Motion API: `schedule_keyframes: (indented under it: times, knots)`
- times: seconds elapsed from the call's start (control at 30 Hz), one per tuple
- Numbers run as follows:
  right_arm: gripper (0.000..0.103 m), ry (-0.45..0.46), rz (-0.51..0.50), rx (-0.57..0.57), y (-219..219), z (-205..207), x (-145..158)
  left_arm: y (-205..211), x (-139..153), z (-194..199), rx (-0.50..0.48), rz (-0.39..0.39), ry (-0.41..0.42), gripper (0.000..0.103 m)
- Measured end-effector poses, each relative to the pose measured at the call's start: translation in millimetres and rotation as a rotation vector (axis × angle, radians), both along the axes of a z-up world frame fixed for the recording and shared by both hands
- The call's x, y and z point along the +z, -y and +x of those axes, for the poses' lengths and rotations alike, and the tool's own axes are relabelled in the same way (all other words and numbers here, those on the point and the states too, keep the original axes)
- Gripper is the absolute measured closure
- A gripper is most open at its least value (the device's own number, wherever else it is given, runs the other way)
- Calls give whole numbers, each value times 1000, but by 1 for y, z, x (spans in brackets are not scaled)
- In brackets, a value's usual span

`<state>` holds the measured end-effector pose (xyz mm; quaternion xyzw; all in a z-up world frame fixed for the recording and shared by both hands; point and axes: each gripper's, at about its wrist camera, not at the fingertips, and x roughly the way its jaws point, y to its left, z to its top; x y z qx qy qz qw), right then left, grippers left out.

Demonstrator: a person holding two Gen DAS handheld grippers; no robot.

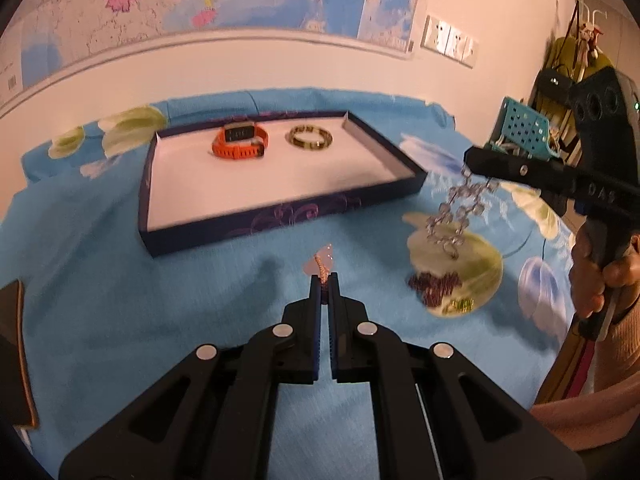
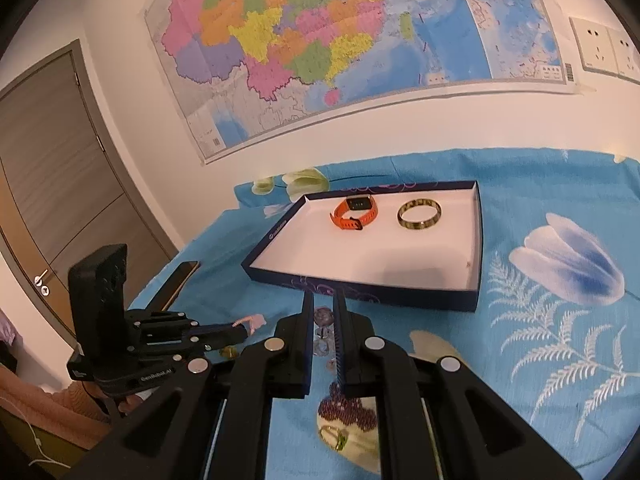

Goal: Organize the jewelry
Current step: 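Lift the crystal bracelet toward the tray with the right tool while the left tool grasps the pink pendant, then lower pendant and crystal bracelet into the tray while both tools open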

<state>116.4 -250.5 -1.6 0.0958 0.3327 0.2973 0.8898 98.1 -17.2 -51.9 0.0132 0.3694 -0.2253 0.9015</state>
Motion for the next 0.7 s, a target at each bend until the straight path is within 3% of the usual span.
schedule_keyframes:
  times: [0.37,0.7]
  knots:
    - [95,46,-25,-3,-7,32,18,-6,21,31,22,-1,50,99]
    - [95,50,-49,-28,-14,80,19,-9,22,69,45,3,39,99]
